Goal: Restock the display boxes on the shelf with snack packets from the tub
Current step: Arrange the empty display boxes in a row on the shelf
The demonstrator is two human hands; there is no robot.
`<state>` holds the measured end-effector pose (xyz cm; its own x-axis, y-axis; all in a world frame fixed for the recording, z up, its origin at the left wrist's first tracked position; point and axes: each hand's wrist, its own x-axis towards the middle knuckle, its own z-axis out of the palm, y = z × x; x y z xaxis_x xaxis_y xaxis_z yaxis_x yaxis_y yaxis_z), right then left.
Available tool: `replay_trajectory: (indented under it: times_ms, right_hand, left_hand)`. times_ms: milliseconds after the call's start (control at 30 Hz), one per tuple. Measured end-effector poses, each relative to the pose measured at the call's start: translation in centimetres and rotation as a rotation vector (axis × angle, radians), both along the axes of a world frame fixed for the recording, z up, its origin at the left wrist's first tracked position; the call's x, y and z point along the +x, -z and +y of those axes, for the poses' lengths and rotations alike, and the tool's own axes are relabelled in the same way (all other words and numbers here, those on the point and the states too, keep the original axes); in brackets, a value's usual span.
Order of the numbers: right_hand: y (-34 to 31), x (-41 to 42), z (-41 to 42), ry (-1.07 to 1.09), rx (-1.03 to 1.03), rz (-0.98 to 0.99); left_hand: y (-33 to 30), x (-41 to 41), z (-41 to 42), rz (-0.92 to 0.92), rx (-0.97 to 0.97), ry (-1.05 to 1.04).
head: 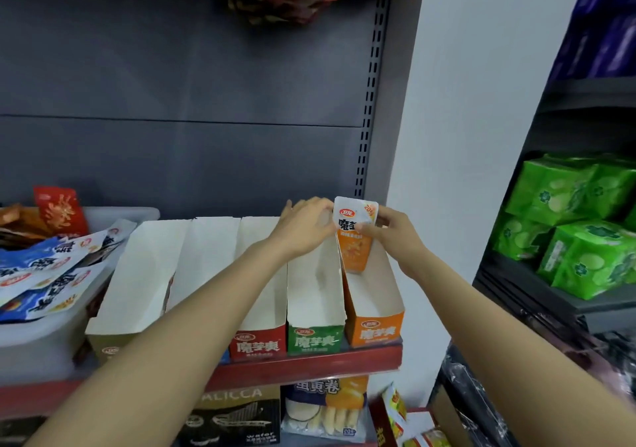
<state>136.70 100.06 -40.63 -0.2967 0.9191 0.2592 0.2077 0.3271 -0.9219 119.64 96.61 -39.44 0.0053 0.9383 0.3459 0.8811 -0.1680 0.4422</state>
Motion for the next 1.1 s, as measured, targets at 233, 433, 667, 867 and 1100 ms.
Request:
replay_trajectory:
  times_ms: [233,433,667,867,1100]
  right_hand:
    - [0.0,0.6,0.5,-0.05,0.054,-0.081]
    - [-0.3,-0.2,1.4,0.017,0.14,-0.165]
    - [0.2,-0.7,2.4,0.127,0.107,-0.2]
    - [0.3,-1.5,3.0,0.259,0.02,-0.2]
    - [0.1,-1.6,2.7,0.223,-0.027,-0.176]
  left_hand:
    - [-0.1,0.7,0.1,-0.193,0.105,-0.046]
    - [-0.9,1.6,1.8,-0.162,0.069,-0.139]
    - [-1.5,2.1,2.6,-0.051,0.028,-0.259]
    - [-1.9,2.2,3.7,-0.089,-0.071,-0.274]
    - [-2.5,1.7,3.6,-0.021,-0.109,-0.217]
